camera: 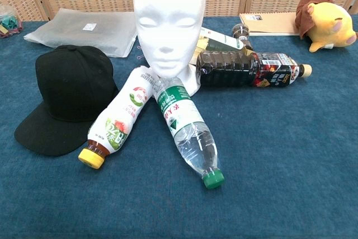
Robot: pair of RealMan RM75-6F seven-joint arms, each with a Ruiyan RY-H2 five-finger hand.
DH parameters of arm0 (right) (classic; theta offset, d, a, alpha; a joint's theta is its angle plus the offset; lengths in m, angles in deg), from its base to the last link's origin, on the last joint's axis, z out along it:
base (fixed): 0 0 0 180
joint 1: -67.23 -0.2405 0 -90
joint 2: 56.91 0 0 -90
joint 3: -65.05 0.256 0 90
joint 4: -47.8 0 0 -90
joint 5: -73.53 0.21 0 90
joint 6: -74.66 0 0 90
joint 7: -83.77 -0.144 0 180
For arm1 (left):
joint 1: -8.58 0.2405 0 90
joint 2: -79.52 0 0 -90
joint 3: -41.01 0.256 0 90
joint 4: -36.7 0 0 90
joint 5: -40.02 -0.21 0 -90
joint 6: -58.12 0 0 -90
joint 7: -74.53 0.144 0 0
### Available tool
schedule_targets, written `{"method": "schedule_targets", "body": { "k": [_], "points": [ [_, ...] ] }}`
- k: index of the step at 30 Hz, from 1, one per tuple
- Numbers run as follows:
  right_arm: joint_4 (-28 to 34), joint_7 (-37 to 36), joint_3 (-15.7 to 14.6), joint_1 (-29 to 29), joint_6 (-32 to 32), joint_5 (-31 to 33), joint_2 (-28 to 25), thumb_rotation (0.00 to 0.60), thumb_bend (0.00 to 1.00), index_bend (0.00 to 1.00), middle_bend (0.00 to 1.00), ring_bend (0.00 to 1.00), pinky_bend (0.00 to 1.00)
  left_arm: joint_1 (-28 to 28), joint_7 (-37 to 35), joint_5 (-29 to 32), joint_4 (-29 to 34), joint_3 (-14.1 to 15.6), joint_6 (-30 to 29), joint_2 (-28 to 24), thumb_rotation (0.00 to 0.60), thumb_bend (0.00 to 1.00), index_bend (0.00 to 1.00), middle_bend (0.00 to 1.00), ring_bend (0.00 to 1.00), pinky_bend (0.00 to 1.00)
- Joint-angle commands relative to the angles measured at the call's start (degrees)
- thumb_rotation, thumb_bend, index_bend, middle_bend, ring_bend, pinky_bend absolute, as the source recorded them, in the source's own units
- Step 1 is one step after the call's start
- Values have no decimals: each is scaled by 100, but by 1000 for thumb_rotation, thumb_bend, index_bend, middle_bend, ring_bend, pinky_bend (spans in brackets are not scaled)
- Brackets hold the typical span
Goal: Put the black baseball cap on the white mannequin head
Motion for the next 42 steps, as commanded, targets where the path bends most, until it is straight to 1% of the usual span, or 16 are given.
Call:
{"method": "schedule_targets", "body": {
  "k": [1, 3, 8, 13, 17, 20, 24, 32, 42],
  "points": [
    [14, 3, -4, 13, -6, 5, -4, 600, 174, 330, 342, 357, 379, -192, -106, -69, -272, 40, 266, 332, 600, 205, 689, 647, 488, 663],
    [19, 6, -10, 24, -19, -6, -7, 600, 174, 330, 342, 357, 379, -301, -138, -114, -409, 52, 391, 515, 600, 205, 689, 647, 487, 676],
    [21, -19, -8, 46, -46, -6, -12, 600, 173, 330, 342, 357, 379, -460, -104, -166, -635, 11, 474, 877, 600, 203, 689, 647, 487, 686],
    [-6, -49, -9, 65, -48, 11, -1, 600, 173, 330, 342, 357, 379, -613, -91, -106, -859, 0, 680, 1130, 600, 155, 675, 647, 487, 686],
    [-22, -60, -8, 86, -65, 21, 3, 600, 174, 330, 342, 358, 379, -717, -19, -93, -1092, -20, 742, 1377, 600, 153, 654, 647, 487, 685],
    [-22, -64, 2, 96, -80, 28, 6, 600, 174, 330, 342, 357, 379, -763, 28, -79, -1234, -29, 756, 1485, 600, 151, 651, 647, 485, 686],
    [-29, -83, 12, 95, -54, 57, 10, 600, 174, 330, 342, 357, 379, -847, 24, 43, -1452, -30, 920, 1617, 600, 152, 649, 647, 480, 686],
    [-22, -82, 20, 111, -59, 69, 4, 600, 173, 330, 342, 357, 379, -896, -145, 7, -1935, 0, 810, 1904, 600, 140, 633, 647, 470, 686],
    [-27, -83, 31, 134, -79, 76, 9, 600, 172, 330, 342, 357, 379, -941, -258, -12, -2169, 88, 782, 2040, 600, 140, 633, 647, 463, 685]
  ]
}}
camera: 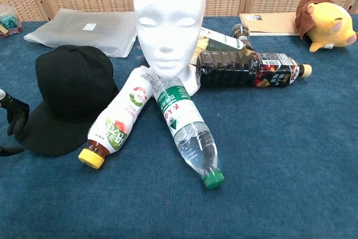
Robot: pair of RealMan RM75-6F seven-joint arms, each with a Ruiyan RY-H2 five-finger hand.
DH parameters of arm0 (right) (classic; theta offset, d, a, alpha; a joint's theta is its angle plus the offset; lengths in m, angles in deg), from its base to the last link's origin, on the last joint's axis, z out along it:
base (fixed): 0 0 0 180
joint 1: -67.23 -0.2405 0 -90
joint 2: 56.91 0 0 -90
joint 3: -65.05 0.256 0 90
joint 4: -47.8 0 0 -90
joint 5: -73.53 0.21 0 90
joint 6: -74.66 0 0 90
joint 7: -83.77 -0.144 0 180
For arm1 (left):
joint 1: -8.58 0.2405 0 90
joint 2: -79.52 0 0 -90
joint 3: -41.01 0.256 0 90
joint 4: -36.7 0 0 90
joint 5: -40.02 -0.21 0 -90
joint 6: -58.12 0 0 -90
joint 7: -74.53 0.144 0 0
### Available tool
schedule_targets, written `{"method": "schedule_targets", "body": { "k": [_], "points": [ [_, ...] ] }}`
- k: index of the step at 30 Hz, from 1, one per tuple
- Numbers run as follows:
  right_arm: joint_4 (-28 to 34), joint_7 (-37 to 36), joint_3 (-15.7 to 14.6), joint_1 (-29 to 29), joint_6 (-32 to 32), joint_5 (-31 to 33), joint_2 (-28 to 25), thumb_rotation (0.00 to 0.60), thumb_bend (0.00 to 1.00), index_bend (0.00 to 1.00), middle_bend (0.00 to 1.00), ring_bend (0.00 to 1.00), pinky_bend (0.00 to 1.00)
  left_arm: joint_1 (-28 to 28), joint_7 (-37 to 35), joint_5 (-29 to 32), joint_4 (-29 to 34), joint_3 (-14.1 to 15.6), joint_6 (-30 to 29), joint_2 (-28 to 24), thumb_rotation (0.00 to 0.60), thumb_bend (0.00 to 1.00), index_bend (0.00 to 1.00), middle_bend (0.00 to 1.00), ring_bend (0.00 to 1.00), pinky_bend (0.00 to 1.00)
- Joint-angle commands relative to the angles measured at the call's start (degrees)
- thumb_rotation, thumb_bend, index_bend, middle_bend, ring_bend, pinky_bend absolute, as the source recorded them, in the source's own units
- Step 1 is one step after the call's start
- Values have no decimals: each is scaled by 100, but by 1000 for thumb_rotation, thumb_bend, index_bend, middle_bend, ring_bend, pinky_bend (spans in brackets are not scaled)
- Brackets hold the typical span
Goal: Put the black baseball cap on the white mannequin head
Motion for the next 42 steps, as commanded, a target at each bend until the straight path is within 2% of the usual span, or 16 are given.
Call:
{"method": "schedule_targets", "body": {
  "k": [1, 12, 24, 30, 33, 38, 42],
  "points": [
    [-12, -9, 3, 5, -1, 7, 8, 600, 172, 330, 342, 357, 379, -13, -25, 16, -55, 20, 14, 29, 600, 139, 633, 647, 462, 685],
    [-10, 0, 11, 39, -32, 19, 3, 600, 173, 330, 342, 357, 379, -87, -3, 57, -331, -3, 1, 238, 600, 139, 633, 647, 460, 686],
    [17, 31, 37, 89, -115, 28, -6, 600, 173, 330, 342, 357, 368, -229, -346, -80, -712, -206, -427, 680, 600, 150, 633, 632, 451, 685],
    [-29, -8, 45, 123, -151, 49, 12, 600, 173, 330, 342, 357, 368, -489, -441, -168, -710, -432, -574, 798, 600, 155, 632, 566, 407, 644],
    [-69, -59, 58, 163, -226, 59, 8, 600, 174, 330, 342, 357, 368, -785, -368, -66, -620, -744, -474, 896, 600, 157, 625, 547, 395, 629],
    [-106, -113, 74, 193, -267, 82, 3, 600, 174, 330, 342, 357, 368, -1062, -307, 228, -532, -1063, -235, 1018, 600, 156, 560, 509, 369, 572],
    [-142, -156, 86, 207, -262, 118, 6, 600, 173, 330, 342, 357, 368, -1293, -233, 529, -634, -1297, 52, 1144, 600, 156, 492, 481, 335, 477]
  ]
}}
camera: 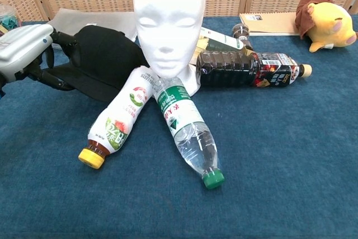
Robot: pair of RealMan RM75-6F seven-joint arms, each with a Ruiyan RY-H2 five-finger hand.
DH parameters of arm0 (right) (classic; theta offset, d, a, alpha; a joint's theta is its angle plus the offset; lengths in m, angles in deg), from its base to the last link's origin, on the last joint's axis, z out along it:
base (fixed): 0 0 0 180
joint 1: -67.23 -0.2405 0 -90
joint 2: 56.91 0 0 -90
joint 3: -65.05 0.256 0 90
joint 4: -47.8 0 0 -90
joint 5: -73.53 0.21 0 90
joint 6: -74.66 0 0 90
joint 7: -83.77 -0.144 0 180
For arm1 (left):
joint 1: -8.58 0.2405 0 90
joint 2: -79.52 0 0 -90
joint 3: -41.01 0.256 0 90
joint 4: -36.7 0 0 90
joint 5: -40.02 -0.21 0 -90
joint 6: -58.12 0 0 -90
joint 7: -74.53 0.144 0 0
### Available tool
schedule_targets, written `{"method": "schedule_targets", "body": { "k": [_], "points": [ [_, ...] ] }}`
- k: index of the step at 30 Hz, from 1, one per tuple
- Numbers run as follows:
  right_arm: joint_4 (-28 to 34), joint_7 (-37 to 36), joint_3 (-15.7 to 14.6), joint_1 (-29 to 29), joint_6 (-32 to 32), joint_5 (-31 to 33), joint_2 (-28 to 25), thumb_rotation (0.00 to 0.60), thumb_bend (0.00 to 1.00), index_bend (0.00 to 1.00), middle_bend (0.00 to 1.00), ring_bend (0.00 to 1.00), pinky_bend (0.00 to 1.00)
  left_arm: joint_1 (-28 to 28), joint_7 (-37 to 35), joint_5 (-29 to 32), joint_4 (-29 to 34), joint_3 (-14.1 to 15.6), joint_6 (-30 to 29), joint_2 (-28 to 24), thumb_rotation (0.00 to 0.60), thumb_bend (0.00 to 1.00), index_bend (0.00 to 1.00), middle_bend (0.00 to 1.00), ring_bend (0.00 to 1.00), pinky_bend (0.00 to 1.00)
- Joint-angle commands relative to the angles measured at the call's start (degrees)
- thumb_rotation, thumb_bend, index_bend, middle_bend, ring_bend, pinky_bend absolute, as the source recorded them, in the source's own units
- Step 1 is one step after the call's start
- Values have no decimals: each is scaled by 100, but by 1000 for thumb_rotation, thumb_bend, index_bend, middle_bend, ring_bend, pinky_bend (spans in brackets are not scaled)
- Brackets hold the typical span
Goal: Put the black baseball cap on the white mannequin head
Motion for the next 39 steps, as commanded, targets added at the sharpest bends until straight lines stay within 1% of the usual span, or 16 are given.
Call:
{"method": "schedule_targets", "body": {
  "k": [1, 4, 7, 9, 11, 13, 15, 17, 18, 19, 22, 25, 28, 32, 39],
  "points": [
    [-17, -20, 6, 6, 6, 16, 5, 600, 173, 330, 342, 357, 368, -199, 24, 271, -90, -197, 261, 136, 600, 156, 475, 470, 321, 452],
    [-28, -35, 11, 12, 1, 19, 10, 600, 173, 330, 342, 357, 368, -319, -29, 434, -180, -282, 433, 208, 600, 158, 463, 437, 284, 413],
    [-30, -47, 22, 23, -18, 25, 1, 600, 173, 330, 342, 357, 368, -439, -116, 438, -367, -279, 510, 252, 600, 181, 462, 407, 262, 395],
    [-17, -49, 31, 25, -25, 27, -12, 600, 173, 330, 342, 358, 368, -498, -162, 418, -454, -221, 593, 223, 600, 224, 461, 393, 254, 379],
    [-5, -48, 37, 24, -34, 19, -21, 600, 174, 330, 342, 357, 368, -535, -177, 396, -470, -164, 661, 156, 600, 294, 462, 384, 247, 383],
    [9, -39, 37, 24, -44, -4, -29, 600, 173, 330, 342, 357, 368, -539, -177, 357, -416, -100, 658, 52, 600, 357, 462, 383, 246, 428],
    [21, -29, 35, 22, -44, -17, -33, 600, 174, 330, 342, 357, 368, -509, -167, 305, -364, -52, 555, -26, 600, 409, 488, 383, 265, 517],
    [32, -20, 35, 21, -43, -22, -37, 600, 173, 330, 342, 357, 368, -461, -166, 239, -316, 10, 430, -110, 600, 441, 544, 398, 314, 579],
    [38, -17, 36, 21, -44, -27, -41, 600, 173, 330, 342, 357, 368, -426, -161, 193, -296, 54, 346, -171, 600, 451, 577, 427, 355, 603],
    [45, -15, 37, 21, -48, -34, -45, 600, 173, 330, 342, 358, 368, -383, -158, 155, -281, 103, 272, -239, 600, 455, 604, 465, 393, 626],
    [59, -2, 37, 17, -62, -67, -51, 600, 174, 330, 342, 357, 368, -304, -157, 101, -257, 201, 165, -387, 600, 460, 665, 538, 464, 687],
    [72, 16, 27, 14, -66, -100, -53, 600, 173, 330, 342, 357, 368, -263, -157, 54, -240, 244, 59, -511, 600, 462, 703, 581, 505, 722],
    [95, 26, 24, 18, -91, -133, -58, 600, 173, 330, 342, 358, 368, -266, -165, -9, -252, 238, -65, -654, 600, 458, 720, 595, 515, 730],
    [107, 25, 21, 27, -136, -174, -63, 600, 172, 330, 342, 357, 368, -332, -174, -81, -159, 131, -260, -862, 600, 449, 720, 595, 515, 731],
    [104, 14, 27, 23, -144, -189, -65, 600, 173, 330, 342, 357, 368, -556, 66, -374, 360, -129, -702, -1339, 600, 437, 720, 596, 515, 731]
  ]
}}
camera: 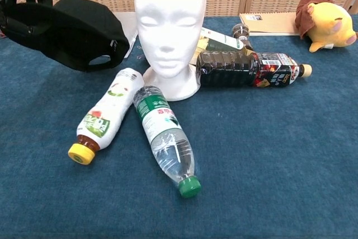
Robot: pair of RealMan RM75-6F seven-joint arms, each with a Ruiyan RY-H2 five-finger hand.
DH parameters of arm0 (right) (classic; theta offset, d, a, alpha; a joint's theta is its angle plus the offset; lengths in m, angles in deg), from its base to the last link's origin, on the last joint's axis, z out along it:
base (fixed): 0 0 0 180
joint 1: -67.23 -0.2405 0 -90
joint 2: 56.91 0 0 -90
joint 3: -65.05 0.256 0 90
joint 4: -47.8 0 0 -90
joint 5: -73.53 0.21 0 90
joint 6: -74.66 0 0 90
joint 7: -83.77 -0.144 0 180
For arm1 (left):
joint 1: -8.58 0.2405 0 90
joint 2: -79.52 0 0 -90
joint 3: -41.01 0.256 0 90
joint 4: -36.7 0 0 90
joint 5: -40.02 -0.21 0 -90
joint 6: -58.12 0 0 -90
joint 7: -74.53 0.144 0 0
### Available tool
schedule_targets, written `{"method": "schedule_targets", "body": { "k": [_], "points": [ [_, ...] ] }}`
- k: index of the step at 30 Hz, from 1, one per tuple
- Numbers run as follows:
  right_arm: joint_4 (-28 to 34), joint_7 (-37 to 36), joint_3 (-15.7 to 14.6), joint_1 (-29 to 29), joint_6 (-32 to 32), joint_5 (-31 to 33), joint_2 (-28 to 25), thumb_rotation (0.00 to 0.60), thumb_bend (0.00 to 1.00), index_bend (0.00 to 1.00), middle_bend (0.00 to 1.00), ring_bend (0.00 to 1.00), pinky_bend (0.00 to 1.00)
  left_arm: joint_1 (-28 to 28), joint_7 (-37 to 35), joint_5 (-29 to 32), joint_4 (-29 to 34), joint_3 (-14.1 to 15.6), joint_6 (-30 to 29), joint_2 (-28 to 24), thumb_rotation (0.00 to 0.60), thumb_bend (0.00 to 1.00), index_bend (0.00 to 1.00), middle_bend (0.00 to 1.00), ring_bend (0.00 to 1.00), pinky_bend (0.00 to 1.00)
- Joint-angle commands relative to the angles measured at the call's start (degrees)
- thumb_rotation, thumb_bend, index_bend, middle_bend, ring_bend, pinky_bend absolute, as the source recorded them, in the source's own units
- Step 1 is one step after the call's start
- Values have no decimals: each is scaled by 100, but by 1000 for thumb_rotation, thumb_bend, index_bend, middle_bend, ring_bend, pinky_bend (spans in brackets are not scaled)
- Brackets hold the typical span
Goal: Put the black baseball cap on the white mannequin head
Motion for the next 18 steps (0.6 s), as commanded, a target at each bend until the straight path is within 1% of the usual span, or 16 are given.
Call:
{"method": "schedule_targets", "body": {
  "k": [1, 6, 10, 14, 18],
  "points": [
    [-8, -7, 7, -4, 4, 3, 4, 600, 173, 330, 342, 357, 368, -154, 194, -175, 314, -166, -200, -271, 600, 436, 720, 597, 515, 731],
    [-27, -32, 13, -20, 18, -2, 21, 600, 173, 330, 342, 357, 368, -405, 534, -319, 730, -399, -270, -639, 600, 435, 720, 602, 515, 731],
    [-44, -54, 21, -28, 30, 12, 28, 600, 173, 330, 342, 357, 367, -620, 730, -337, 916, -580, -208, -830, 600, 434, 720, 602, 515, 731],
    [-59, -80, 27, -37, 50, 29, 27, 600, 173, 330, 342, 357, 367, -848, 863, -285, 1001, -777, -146, -895, 600, 434, 721, 603, 515, 730],
    [-71, -109, 38, -35, 61, 66, 23, 600, 172, 330, 342, 357, 367, -1112, 967, -189, 1032, -954, -50, -825, 600, 434, 720, 603, 515, 731]
  ]
}}
